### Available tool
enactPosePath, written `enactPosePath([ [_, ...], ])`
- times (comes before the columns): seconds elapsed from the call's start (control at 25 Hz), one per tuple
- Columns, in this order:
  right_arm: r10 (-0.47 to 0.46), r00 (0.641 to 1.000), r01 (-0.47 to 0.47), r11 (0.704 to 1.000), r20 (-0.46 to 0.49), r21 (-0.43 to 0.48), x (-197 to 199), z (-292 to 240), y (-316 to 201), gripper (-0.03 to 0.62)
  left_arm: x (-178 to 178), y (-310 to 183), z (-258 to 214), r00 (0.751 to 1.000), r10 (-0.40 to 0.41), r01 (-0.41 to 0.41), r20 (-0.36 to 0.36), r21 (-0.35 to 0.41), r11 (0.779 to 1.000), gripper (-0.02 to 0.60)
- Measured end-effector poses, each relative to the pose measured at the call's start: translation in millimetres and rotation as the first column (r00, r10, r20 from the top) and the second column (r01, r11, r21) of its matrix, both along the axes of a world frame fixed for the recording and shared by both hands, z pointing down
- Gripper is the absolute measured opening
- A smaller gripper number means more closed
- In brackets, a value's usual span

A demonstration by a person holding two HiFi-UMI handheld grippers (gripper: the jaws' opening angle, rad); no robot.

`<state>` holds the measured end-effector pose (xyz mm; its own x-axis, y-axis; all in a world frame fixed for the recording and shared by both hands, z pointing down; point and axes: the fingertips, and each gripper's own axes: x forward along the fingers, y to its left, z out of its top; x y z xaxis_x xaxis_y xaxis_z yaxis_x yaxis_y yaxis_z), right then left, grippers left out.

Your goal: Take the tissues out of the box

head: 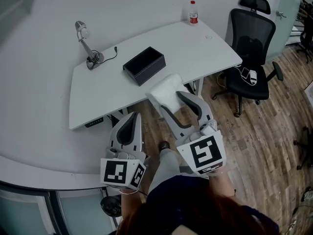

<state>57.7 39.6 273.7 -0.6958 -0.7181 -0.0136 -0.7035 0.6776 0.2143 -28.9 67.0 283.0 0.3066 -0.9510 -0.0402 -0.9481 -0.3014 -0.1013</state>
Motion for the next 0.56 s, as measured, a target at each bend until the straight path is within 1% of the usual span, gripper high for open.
enactPosePath([
  [0.28,0.003,1.000,-0.003,1.000,-0.010,0.006,-2.0,0.0,-1.6,0.213,-2.2,-1.9,2.5,1.000,0.004,-0.004,-0.006,-0.001,1.000,0.026],
  [0.56,-0.001,1.000,0.001,1.000,-0.028,0.004,-17.5,0.7,-15.2,0.212,-17.2,-16.9,2.9,1.000,0.002,-0.002,-0.019,-0.002,1.000,0.026],
])
